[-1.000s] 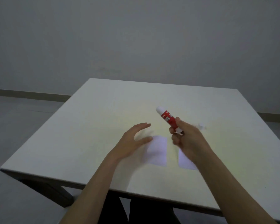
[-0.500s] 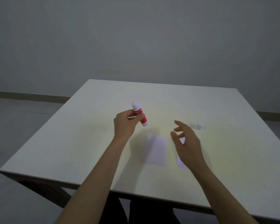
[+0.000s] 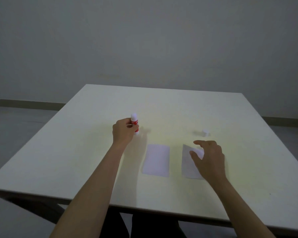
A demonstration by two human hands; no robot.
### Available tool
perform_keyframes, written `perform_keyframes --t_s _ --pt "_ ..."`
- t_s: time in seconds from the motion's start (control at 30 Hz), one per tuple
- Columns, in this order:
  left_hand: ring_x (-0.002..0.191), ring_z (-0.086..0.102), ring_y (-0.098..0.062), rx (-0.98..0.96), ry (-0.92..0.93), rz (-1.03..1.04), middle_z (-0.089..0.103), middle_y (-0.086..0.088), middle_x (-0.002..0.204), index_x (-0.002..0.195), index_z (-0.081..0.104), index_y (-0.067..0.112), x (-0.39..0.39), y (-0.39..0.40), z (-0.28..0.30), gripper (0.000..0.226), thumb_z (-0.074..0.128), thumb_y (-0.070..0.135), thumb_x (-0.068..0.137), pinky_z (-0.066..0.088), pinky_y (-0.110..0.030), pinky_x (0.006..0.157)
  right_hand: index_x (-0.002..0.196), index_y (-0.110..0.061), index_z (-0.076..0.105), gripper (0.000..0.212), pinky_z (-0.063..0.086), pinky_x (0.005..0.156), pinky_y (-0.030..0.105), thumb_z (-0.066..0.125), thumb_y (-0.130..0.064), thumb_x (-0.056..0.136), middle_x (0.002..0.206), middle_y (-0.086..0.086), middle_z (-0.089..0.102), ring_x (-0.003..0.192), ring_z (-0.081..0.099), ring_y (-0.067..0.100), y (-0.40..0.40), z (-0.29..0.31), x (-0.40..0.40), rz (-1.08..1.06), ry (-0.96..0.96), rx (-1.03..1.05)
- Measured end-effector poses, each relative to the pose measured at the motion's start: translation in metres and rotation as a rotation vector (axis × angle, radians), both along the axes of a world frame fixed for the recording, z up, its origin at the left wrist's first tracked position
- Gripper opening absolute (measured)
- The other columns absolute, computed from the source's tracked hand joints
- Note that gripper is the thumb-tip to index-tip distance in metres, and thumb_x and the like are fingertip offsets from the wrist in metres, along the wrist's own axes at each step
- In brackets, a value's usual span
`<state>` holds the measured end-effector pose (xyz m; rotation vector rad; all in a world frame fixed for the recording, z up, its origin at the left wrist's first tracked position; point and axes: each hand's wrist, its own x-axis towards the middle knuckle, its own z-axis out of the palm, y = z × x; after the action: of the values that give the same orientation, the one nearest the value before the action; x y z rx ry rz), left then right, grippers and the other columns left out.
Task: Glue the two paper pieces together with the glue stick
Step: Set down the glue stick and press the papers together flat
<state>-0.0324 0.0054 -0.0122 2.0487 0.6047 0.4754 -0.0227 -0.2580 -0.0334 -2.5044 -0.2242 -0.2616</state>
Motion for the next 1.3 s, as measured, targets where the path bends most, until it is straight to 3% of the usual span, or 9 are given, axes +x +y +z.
perform_keyframes --t_s 0.23,0.33,0.4,0.47,0.6,0.83,1.0,1.17,1.3 --pt "0.062 0.054 -0.014 -0.015 -0.008 -0.011 0.072 -0.003 0.067 0.064 0.063 0.014 -0.002 0.001 -0.002 0.015 0.054 0.013 0.077 0.037 -0.026 0.056 0.111 -0.020 0.064 0.032 0.033 0.079 0.035 0.068 -0.027 0.080 0.113 0.008 0.058 0.102 0.051 0.029 0.020 0.006 -0.009 0.090 -0.061 -0.115" --pt "0.074 0.062 -0.014 -0.073 -0.024 -0.003 0.074 -0.002 0.080 0.080 0.068 0.017 -0.003 0.001 -0.006 0.008 0.062 0.016 0.076 0.043 -0.027 0.066 0.105 -0.020 0.067 0.031 0.035 0.077 0.036 0.073 -0.027 0.076 0.103 0.008 0.062 0.095 0.056 0.030 0.028 0.014 -0.022 0.209 -0.141 -0.136" --pt "0.095 0.064 -0.014 -0.119 -0.035 0.012 0.069 0.003 0.106 0.113 0.064 0.019 -0.002 0.002 -0.009 0.039 0.071 0.022 0.075 0.045 -0.027 0.080 0.098 -0.021 0.069 0.031 0.039 0.074 0.036 0.076 -0.033 0.071 0.092 0.003 0.066 0.086 0.062 0.027 0.039 0.018 -0.040 0.350 -0.181 -0.196" --pt "0.112 0.056 -0.014 -0.103 -0.054 0.053 0.056 0.005 0.125 0.137 0.044 0.018 -0.002 0.003 -0.012 0.072 0.076 0.031 0.074 0.041 -0.027 0.092 0.093 -0.022 0.070 0.036 0.047 0.070 0.036 0.078 -0.043 0.064 0.083 -0.001 0.067 0.076 0.065 0.023 0.052 0.017 -0.057 0.446 -0.222 -0.301" --pt "0.131 0.042 -0.020 -0.014 -0.188 0.211 0.039 -0.004 0.145 0.142 0.033 0.018 -0.011 0.000 -0.017 0.081 0.073 0.042 0.075 0.039 -0.039 0.106 0.085 -0.021 0.071 0.048 0.051 0.077 0.035 0.065 -0.063 0.063 0.077 -0.004 0.067 0.075 0.063 0.021 0.074 0.015 -0.072 0.501 -0.239 -0.522" --pt "0.115 0.049 -0.012 -0.027 -0.333 0.286 0.047 0.000 0.135 0.138 0.036 0.020 -0.027 -0.016 -0.013 0.072 0.071 0.040 0.078 0.040 -0.026 0.090 0.045 -0.022 0.064 0.046 0.054 0.083 0.036 0.075 -0.067 0.048 0.047 -0.006 0.061 0.069 0.066 0.017 0.084 0.019 -0.080 0.459 -0.340 -0.659" --pt "0.101 0.054 -0.009 -0.121 -0.387 0.240 0.051 0.010 0.119 0.136 0.037 0.021 -0.038 -0.033 -0.006 0.065 0.068 0.038 0.082 0.040 -0.022 0.083 0.037 -0.021 0.056 0.032 0.055 0.084 0.036 0.084 -0.034 0.042 0.039 -0.007 0.055 0.059 0.062 0.020 0.092 0.021 -0.086 0.435 -0.361 -0.651" --pt "0.091 0.060 0.001 -0.211 -0.321 0.177 0.062 0.017 0.099 0.124 0.050 0.027 -0.051 -0.038 -0.007 0.041 0.061 0.039 0.086 0.041 -0.006 0.067 0.038 -0.018 0.053 0.026 0.056 0.083 0.039 0.078 -0.013 0.043 0.036 -0.003 0.048 0.053 0.058 0.023 0.093 0.017 -0.088 0.423 -0.439 -0.615" --pt "0.095 0.065 -0.014 -0.339 -0.305 0.174 0.067 0.008 0.102 0.118 0.053 0.028 -0.062 -0.043 -0.014 0.029 0.054 0.036 0.091 0.050 -0.024 0.078 0.050 -0.017 0.059 0.016 0.044 0.087 0.041 0.072 -0.015 0.059 0.045 -0.001 0.058 0.062 0.062 0.026 0.084 0.024 -0.077 0.299 -0.519 -0.460"
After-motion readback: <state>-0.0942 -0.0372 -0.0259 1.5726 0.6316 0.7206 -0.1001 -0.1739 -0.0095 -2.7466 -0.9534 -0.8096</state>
